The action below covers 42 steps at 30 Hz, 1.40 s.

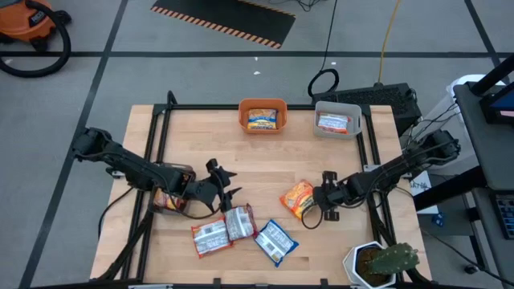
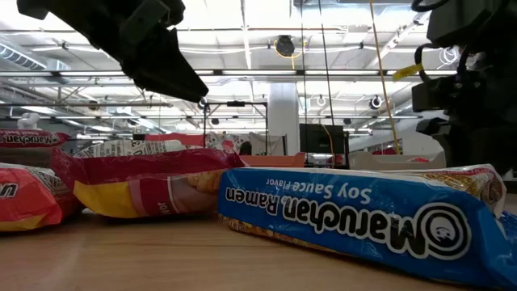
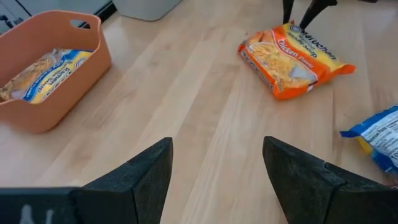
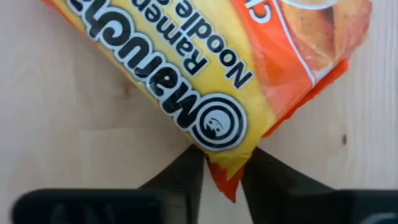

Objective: Sort Maruchan noodles
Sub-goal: Put the top orange noodle pack into the gray bin

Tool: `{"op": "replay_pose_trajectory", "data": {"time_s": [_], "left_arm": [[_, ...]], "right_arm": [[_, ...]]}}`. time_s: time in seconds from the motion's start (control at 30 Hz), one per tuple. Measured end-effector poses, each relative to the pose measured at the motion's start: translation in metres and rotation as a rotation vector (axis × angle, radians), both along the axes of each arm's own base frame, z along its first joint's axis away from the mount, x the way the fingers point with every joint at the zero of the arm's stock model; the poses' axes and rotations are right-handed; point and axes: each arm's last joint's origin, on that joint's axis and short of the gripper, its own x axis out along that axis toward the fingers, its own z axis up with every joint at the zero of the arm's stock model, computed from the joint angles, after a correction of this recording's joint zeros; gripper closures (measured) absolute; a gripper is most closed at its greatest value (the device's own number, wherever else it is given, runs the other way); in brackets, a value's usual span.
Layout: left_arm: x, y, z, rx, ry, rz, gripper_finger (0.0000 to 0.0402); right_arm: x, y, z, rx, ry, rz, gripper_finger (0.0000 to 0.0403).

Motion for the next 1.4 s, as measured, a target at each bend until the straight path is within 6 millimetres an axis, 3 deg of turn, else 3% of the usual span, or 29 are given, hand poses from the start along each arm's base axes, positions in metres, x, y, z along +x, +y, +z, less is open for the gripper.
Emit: {"op": "replay_pose_trajectory", "data": {"time_s": [0.27, 0.63, 1.0, 1.4], "left_arm": [[0.002, 0.002, -0.002, -0.012, -0.002, 0.017, 0.0147], [0.009, 0.003, -0.001, -0.033, -0.061, 0.027, 0.0147], [0.01, 0.003, 0.001, -0.054, -0.086, 0.027, 0.0147], [0.017, 0.005, 0.011, -0.065, -0.197, 0.023, 0.0147]], "right_arm": [[0.007, -0.005, 0.005, -0.129, -0.053, 0.033, 0.0399], [0.035, -0.005, 0.036, -0.497, -0.32, 0.056, 0.0402], [0.063, 0.001, 0.07, -0.821, -0.589, 0.193, 0.0402], [0.075, -0.005, 0.097, -0.974, -0.741, 0.215, 0.0403]]}}
